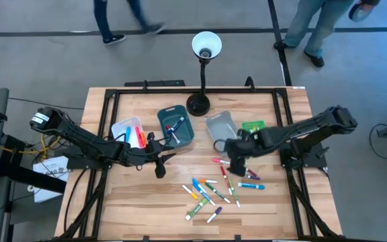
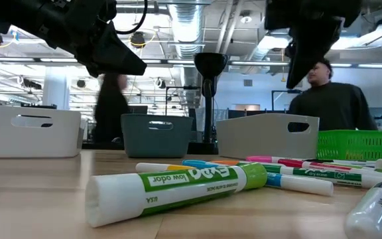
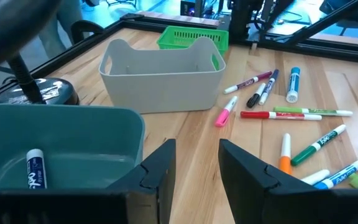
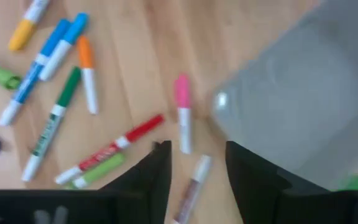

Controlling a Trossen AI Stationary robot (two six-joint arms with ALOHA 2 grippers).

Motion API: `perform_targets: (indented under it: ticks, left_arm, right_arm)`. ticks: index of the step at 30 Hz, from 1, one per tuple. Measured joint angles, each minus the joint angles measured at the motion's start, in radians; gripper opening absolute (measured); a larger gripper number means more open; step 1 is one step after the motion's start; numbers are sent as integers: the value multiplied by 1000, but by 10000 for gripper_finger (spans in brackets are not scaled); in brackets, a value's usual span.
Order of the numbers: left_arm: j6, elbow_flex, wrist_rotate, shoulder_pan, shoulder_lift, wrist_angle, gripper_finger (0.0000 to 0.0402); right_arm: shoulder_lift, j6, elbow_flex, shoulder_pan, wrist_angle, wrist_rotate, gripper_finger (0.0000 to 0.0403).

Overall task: Pick & Place Markers
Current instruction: Put the orange highlighter pen into the green bin

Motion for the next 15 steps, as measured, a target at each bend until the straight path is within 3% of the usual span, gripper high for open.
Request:
perform_targets:
  ticks: [7, 12, 15]
  left_arm:
    - [0, 0, 0, 0, 0, 6, 118]
    - [0, 0, 0, 0, 0, 8, 118]
    - [0, 0, 0, 0, 0, 8, 118]
  right_arm:
    - [180, 37, -1, 68, 16, -2, 179]
    - [270, 142, -1, 92, 30, 5, 179]
    - [312, 165, -1, 106, 25, 70, 172]
